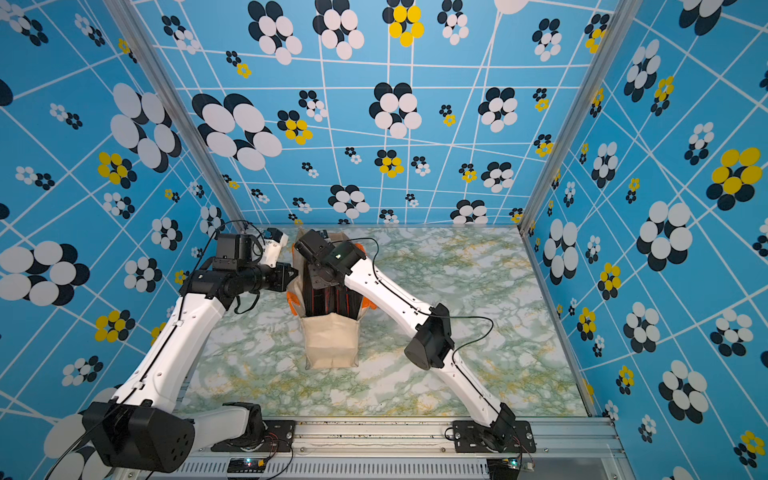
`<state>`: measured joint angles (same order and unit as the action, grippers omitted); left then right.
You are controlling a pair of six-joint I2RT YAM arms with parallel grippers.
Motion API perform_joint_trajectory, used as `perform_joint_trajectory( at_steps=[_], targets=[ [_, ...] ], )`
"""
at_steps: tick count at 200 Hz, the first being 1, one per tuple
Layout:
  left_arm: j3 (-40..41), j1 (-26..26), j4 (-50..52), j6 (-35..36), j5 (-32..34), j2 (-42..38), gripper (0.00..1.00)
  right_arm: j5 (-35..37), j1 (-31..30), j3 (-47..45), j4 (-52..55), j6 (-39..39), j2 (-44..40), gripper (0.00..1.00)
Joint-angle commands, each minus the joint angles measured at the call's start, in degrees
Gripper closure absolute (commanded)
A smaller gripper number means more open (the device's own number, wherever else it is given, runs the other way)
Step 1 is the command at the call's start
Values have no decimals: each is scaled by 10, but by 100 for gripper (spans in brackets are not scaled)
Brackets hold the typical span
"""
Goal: Remove the ping pong set from the canvas bag
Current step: Pick up the ping pong set from the canvas bag.
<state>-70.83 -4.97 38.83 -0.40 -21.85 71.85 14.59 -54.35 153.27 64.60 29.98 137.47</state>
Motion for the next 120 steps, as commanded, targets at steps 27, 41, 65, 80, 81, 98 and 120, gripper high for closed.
perform_joint_trajectory(
  at_steps=[27, 41, 65, 80, 81, 98, 120],
  targets=[
    [-19, -1, -18, 12, 11, 10, 100, 22, -2, 52, -22, -22, -65, 100],
    [-20, 0, -19, 11, 13, 10, 100, 23, -2, 63, -22, -26, -68, 100],
    [-19, 0, -20, 11, 14, 10, 100, 30, -2, 70, -26, -34, -78, 100],
    [-19, 0, -20, 13, 15, 10, 100, 36, -2, 70, -31, -41, -88, 100],
    [-19, 0, -20, 13, 14, 10, 100, 36, -2, 70, -32, -41, -88, 100],
    [-16, 1, -21, 14, 15, 10, 100, 42, -2, 70, -40, -47, -99, 100],
    [-14, 0, -22, 13, 13, 10, 100, 47, -2, 71, -50, -57, -113, 100]
  ],
)
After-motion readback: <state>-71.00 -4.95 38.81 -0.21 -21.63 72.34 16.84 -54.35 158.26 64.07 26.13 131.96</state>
